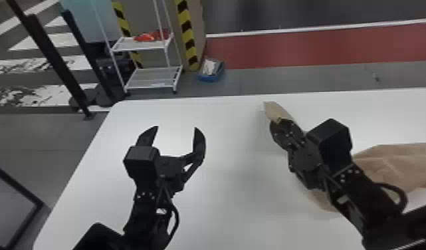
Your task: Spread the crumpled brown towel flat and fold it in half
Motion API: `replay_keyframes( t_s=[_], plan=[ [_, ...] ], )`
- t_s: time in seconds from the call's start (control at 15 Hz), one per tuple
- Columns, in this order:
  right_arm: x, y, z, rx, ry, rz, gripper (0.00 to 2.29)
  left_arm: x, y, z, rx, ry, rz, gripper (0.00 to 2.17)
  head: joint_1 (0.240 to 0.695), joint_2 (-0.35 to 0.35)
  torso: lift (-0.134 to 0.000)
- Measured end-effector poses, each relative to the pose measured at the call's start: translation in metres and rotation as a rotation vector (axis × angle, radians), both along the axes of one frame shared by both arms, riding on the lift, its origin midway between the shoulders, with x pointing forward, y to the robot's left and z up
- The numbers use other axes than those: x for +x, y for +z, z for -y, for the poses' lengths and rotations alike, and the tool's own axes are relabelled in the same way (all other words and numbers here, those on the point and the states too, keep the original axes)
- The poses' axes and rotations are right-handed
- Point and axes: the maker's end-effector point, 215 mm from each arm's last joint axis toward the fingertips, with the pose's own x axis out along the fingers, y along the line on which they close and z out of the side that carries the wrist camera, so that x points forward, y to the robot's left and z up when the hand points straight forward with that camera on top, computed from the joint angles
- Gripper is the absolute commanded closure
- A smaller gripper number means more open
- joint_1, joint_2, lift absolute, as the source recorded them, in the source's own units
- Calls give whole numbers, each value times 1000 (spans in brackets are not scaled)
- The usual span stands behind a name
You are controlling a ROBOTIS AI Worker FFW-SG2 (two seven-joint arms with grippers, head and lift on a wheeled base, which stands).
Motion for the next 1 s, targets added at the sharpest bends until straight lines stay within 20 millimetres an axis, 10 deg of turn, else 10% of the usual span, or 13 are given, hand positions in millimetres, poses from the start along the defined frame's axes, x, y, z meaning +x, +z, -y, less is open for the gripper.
replay_keyframes(
  t_s=[0.73,1.0],
  plan=[
    [-55,-89,-93,2,309,-256,1663,0,-4,5,-5,-7,-6,73,695,329,-125],
    [-76,-120,-120,-28,392,-344,211,-3,-6,2,-3,-2,-11,73,695,350,-125]
  ],
)
